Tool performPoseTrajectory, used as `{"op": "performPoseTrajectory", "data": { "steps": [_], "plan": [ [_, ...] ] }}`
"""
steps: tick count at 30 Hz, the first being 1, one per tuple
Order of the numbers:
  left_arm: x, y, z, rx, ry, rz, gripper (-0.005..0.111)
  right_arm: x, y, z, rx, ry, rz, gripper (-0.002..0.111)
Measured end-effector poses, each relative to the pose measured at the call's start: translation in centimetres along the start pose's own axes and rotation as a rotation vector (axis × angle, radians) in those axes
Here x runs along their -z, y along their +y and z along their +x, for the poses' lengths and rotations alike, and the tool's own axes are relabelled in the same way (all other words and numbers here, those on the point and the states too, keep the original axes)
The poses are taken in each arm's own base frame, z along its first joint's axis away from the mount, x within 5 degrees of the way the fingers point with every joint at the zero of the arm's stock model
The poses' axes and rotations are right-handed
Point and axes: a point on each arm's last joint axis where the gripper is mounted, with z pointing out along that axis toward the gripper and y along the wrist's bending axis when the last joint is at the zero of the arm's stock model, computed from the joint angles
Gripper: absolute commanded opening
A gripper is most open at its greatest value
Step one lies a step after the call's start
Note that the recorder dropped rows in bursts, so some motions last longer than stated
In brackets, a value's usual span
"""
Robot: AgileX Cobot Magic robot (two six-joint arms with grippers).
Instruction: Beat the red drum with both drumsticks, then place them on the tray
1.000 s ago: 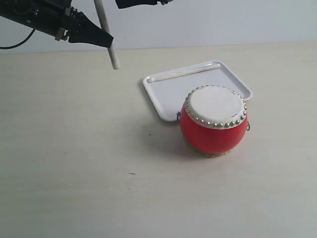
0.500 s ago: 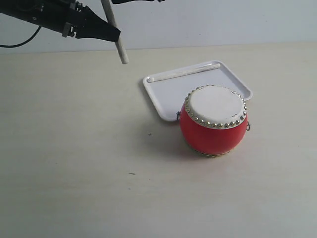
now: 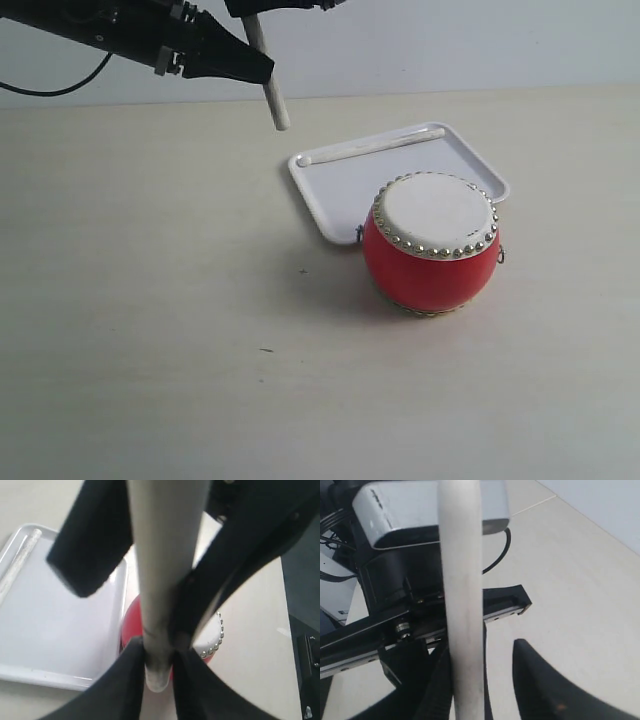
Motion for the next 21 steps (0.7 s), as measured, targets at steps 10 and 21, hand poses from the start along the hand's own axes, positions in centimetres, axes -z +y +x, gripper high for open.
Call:
{"op": "performPoseTrajectory", "data": {
  "steps": [10, 21],
  "plan": [
    [-0.03, 0.13, 0.06, 0.033, -0.003, -0.012, 0.020, -0.11, 0.25, -0.03, -0.013, 0.007, -0.012, 0.000],
    [0.12, 0.12, 0.11, 0.093, -0.003, -0.003, 0.075, -0.11, -0.12, 0.22, 0.001, 0.034, 0.028, 0.000]
  ]
}}
